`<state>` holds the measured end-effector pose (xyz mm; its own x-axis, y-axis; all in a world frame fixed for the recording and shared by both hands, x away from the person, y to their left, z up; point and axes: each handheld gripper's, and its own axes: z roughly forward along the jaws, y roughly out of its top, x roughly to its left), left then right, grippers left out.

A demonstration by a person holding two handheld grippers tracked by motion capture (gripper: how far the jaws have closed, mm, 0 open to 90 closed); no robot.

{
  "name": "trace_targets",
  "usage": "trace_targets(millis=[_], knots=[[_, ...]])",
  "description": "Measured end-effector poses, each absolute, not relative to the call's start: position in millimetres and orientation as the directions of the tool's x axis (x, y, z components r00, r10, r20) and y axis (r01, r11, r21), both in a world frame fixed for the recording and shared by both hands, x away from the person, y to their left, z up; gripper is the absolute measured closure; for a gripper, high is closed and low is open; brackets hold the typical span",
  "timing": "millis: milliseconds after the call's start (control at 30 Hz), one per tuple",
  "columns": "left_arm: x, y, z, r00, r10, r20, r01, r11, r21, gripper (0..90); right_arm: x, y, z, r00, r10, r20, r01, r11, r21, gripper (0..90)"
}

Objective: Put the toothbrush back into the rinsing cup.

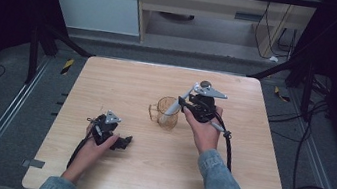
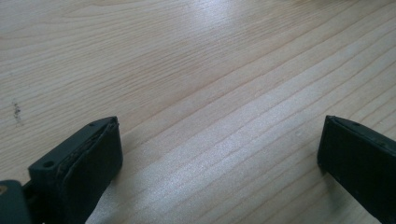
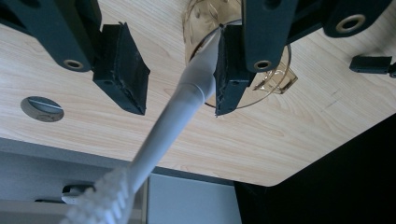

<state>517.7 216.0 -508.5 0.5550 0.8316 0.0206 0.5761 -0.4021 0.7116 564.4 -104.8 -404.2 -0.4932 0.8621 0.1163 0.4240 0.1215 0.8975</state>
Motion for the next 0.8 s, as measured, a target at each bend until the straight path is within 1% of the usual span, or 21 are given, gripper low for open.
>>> trace_targets(millis=[633, 733, 800], knots=[[518, 216, -509, 0.555, 0.831, 0.021, 0.576, -0.402, 0.712, 0.0, 548, -125, -404, -0.479, 0.874, 0.079, 0.427, 0.154, 0.891, 52.7], [518, 216, -508, 0.555, 0.831, 0.021, 0.576, -0.403, 0.711, 0.0, 546, -129, -405, -0.476, 0.877, 0.068, 0.427, 0.163, 0.889, 50.5], [518, 216, -508, 0.555, 0.831, 0.021, 0.576, -0.403, 0.711, 0.0, 545, -132, -405, -0.47, 0.88, 0.065, 0.434, 0.166, 0.885, 46.3]])
